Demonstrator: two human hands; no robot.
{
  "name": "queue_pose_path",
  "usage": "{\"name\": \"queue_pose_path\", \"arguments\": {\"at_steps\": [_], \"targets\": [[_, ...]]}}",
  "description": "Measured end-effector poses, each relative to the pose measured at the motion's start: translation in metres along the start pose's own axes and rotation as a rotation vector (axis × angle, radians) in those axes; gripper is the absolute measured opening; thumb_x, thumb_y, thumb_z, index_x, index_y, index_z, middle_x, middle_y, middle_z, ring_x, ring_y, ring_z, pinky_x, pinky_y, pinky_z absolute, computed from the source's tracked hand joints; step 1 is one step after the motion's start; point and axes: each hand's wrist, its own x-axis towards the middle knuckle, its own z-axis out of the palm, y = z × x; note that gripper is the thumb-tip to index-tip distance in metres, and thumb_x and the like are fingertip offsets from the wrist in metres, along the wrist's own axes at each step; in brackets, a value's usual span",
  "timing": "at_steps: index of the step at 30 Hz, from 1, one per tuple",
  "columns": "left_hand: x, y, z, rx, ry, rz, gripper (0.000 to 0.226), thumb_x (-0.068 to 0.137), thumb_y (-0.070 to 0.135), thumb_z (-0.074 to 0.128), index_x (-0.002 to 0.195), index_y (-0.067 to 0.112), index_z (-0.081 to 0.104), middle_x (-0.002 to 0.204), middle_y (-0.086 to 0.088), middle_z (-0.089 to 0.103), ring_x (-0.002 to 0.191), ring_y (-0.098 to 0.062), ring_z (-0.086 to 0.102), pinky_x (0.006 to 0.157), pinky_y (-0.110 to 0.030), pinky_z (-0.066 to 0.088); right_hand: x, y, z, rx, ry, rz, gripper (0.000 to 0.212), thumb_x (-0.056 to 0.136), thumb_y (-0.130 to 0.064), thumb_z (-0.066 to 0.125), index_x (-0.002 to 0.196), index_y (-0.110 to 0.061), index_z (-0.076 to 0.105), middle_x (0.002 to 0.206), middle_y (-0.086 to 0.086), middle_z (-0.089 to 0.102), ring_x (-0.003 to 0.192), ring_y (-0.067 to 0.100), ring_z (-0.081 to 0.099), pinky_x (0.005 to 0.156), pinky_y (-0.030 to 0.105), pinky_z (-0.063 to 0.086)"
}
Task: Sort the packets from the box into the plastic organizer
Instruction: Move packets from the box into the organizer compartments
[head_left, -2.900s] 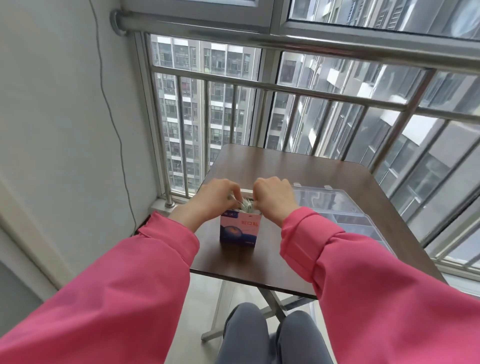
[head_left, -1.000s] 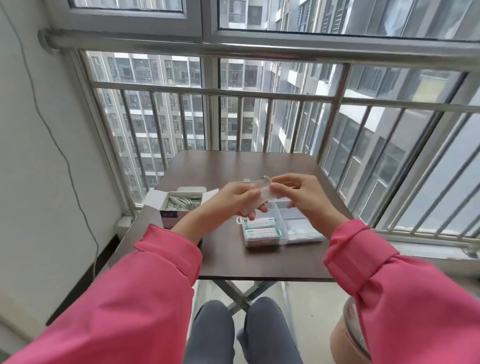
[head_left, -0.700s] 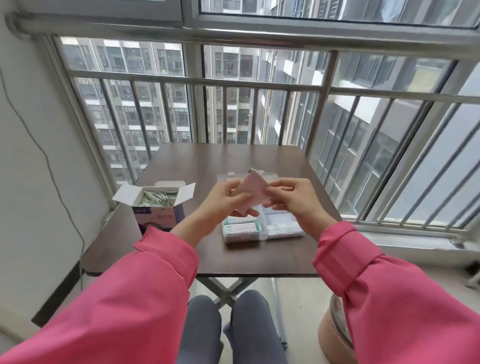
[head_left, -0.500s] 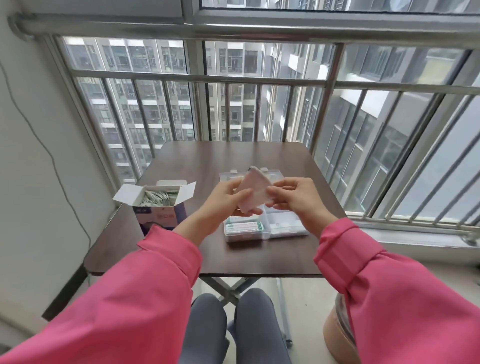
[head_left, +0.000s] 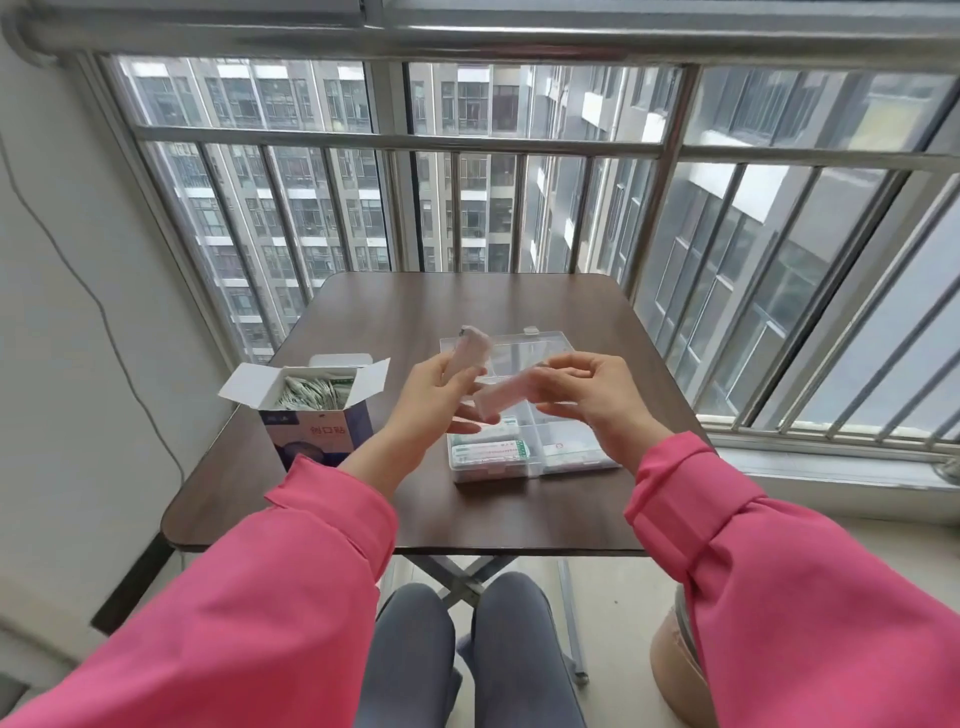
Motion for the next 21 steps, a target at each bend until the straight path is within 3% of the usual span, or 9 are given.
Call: {"name": "queue_pose_path", "arguments": {"at_steps": [3, 5, 10, 13, 16, 19, 21], "targets": [[0.003, -0.008, -0.001, 0.046, 0.035, -0.011, 0.009, 0.099, 0.018, 0.044, 0.098, 0.014, 0.053, 0.084, -0.004, 0.065, 0.056, -0.018, 0.069, 0.048, -0.023, 0.051, 0.006, 0.004, -0.001, 0.112, -0.024, 0.008, 0.007, 0.083, -0.002, 0.064, 0.077, 0.002, 0.063, 0.062, 0.006, 0.068, 0.062, 0.012, 0.068, 0.071, 0.020, 0.057], [0.005, -0.011, -0.001, 0.031, 0.054, -0.018, 0.009, 0.098, 0.020, 0.047, 0.095, 0.014, 0.053, 0.086, -0.006, 0.066, 0.058, -0.019, 0.069, 0.050, -0.024, 0.053, 0.009, 0.008, -0.001, 0.122, -0.017, 0.030, 0.016, 0.086, -0.007, 0.063, 0.074, 0.003, 0.062, 0.064, 0.008, 0.065, 0.063, 0.013, 0.065, 0.075, 0.021, 0.057], [0.012, -0.018, -0.001, 0.080, 0.125, 0.026, 0.016, 0.097, 0.013, 0.048, 0.085, 0.018, 0.056, 0.090, -0.013, 0.067, 0.068, -0.016, 0.064, 0.062, -0.019, 0.054, 0.014, 0.016, 0.000, -0.163, 0.001, 0.019, 0.012, 0.077, 0.008, 0.069, 0.077, 0.000, 0.060, 0.071, 0.013, 0.061, 0.060, 0.011, 0.063, 0.062, 0.014, 0.054], [0.016, -0.025, -0.005, 0.164, 0.137, 0.055, 0.017, 0.097, 0.017, 0.048, 0.082, 0.022, 0.055, 0.094, -0.012, 0.068, 0.077, -0.018, 0.065, 0.075, -0.031, 0.055, 0.018, 0.017, 0.004, -0.195, -0.001, 0.028, 0.018, 0.077, 0.013, 0.066, 0.085, -0.002, 0.060, 0.076, 0.015, 0.059, 0.063, 0.016, 0.062, 0.059, 0.015, 0.054], [0.017, -0.028, -0.009, 0.259, 0.144, 0.060, 0.019, 0.097, 0.023, 0.048, 0.088, 0.008, 0.056, 0.093, -0.009, 0.071, 0.087, -0.015, 0.068, 0.087, -0.040, 0.053, 0.024, 0.020, 0.011, -0.247, 0.019, 0.044, 0.015, 0.079, 0.014, 0.063, 0.087, 0.002, 0.062, 0.073, 0.013, 0.059, 0.063, 0.018, 0.059, 0.057, 0.014, 0.053], [0.016, -0.029, -0.009, 0.362, 0.173, 0.075, 0.022, 0.099, 0.025, 0.045, 0.085, 0.008, 0.052, 0.097, -0.011, 0.071, 0.094, -0.014, 0.065, 0.081, -0.026, 0.046, 0.032, 0.028, 0.018, -0.315, 0.043, 0.059, 0.015, 0.079, 0.014, 0.063, 0.091, 0.004, 0.063, 0.071, 0.012, 0.060, 0.064, 0.017, 0.059, 0.061, 0.017, 0.053], [0.015, -0.029, -0.009, 0.457, 0.203, 0.089, 0.019, 0.100, 0.022, 0.042, 0.089, 0.011, 0.051, 0.103, -0.010, 0.071, 0.101, -0.020, 0.062, 0.074, -0.026, 0.037, 0.037, 0.033, 0.022, -0.362, 0.058, 0.062, 0.014, 0.079, 0.013, 0.063, 0.087, 0.002, 0.063, 0.071, 0.013, 0.059, 0.064, 0.018, 0.059, 0.065, 0.021, 0.053]]}}
